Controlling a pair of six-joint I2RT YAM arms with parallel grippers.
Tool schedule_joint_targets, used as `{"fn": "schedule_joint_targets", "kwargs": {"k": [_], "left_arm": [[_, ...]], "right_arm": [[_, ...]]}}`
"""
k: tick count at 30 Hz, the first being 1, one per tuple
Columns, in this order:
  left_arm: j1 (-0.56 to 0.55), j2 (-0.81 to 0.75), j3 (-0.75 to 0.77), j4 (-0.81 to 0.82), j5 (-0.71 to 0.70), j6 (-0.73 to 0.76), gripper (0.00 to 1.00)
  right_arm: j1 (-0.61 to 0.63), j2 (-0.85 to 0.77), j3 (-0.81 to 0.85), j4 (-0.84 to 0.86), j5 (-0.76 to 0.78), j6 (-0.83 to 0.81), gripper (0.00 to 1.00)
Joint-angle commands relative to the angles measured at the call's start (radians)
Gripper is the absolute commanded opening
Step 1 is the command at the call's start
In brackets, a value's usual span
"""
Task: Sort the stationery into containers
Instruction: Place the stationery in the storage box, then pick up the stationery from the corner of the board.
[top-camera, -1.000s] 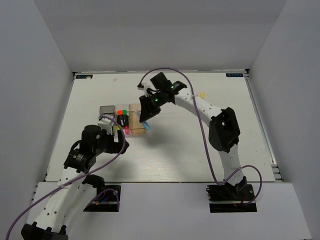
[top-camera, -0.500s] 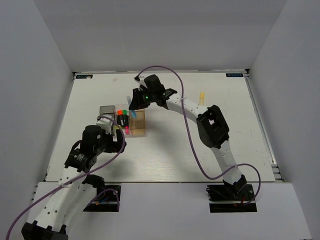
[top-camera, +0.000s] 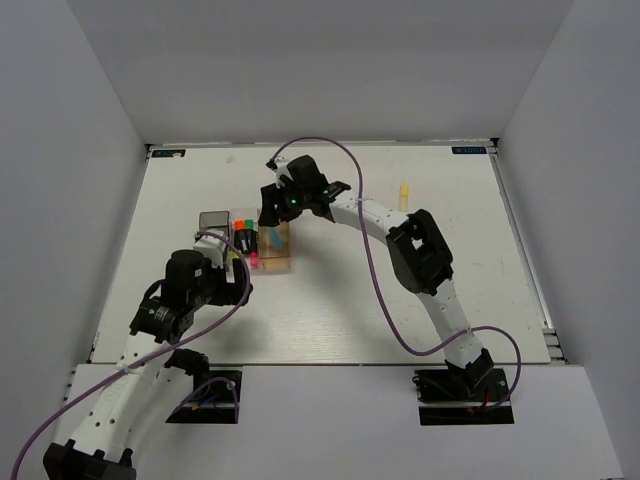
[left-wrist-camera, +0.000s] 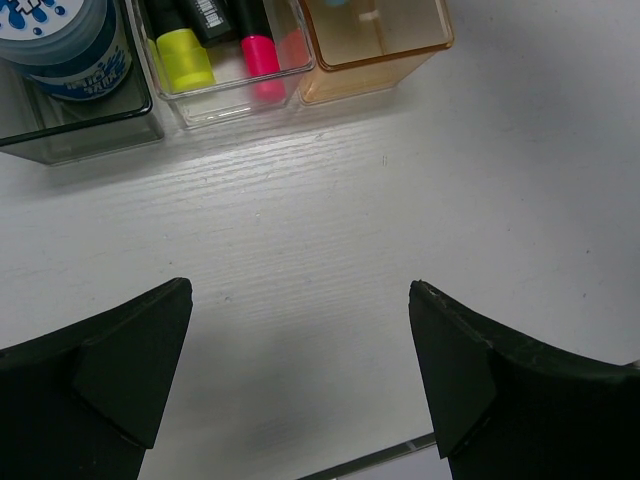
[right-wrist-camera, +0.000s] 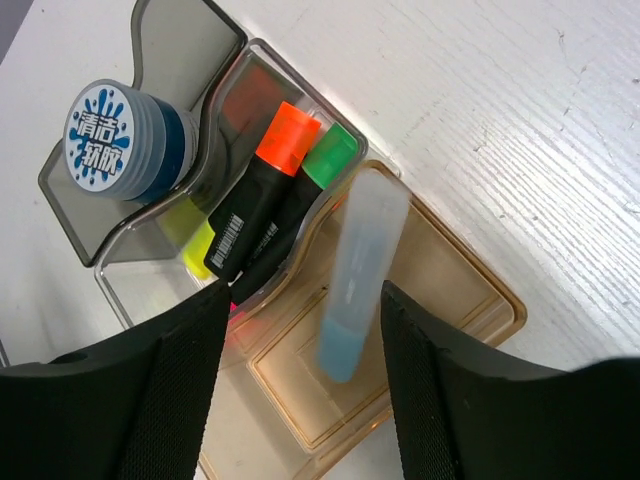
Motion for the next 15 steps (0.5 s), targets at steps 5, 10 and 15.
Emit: {"fn": "schedule_joint_targets", "kwargs": {"k": [5, 10, 15], "left_arm": [[-0.001, -0.023, 0.0, 0.01, -0.001, 0.006, 1.0], [-0.001, -0.041, 0.0, 0.011, 0.011, 0.004, 1.0], [-0.001, -0.057, 0.0, 0.017, 0.027, 0.001, 1.0]], "right_arm": [[-0.016, -0.149, 0.036, -0.079, 0.066, -0.096, 0.43], [-0.081, -0.249, 0.051, -0.225, 0.434, -0.09, 0.0], [-0.269, -0.298, -0.004, -0.326, 0.55, -0.022, 0.11]]}}
